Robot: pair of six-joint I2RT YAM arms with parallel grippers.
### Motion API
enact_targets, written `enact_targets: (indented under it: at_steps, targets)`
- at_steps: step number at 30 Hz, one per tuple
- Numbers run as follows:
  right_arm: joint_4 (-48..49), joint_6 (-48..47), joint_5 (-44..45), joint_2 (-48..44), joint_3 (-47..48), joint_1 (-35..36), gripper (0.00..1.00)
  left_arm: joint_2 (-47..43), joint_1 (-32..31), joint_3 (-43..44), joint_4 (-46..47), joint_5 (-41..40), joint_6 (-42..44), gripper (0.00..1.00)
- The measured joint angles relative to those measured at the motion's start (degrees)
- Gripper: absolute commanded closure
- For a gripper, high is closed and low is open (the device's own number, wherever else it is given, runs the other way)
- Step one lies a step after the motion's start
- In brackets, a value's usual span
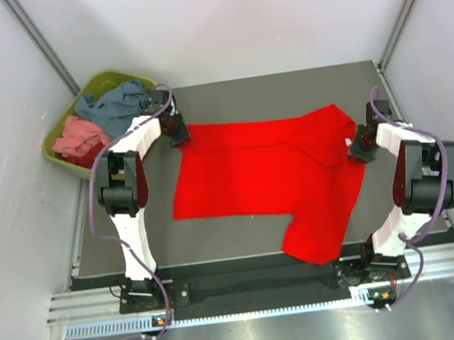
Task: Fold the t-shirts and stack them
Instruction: Fold the tshirt
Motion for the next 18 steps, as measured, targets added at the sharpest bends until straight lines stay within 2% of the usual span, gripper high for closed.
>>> enact_targets:
  at_steps: [4,9,18]
  targets:
    - [0.0,-0.2,-0.5,0.0,0.0,0.4,0.74,0.0,0.0,0.0,0.0,0.1,0.0,0.64]
    - [-0.2,-1.0,-0.5,0.0,0.0,1.4,0.72,0.0,0.0,0.0,-0.1,-0.1,0.3,0.6]
    - [-0.2,-1.6,-0.2,0.0,0.0,2.0,0.76,0.0,0.0,0.7,-2.6,-2.4,1.9,0.59]
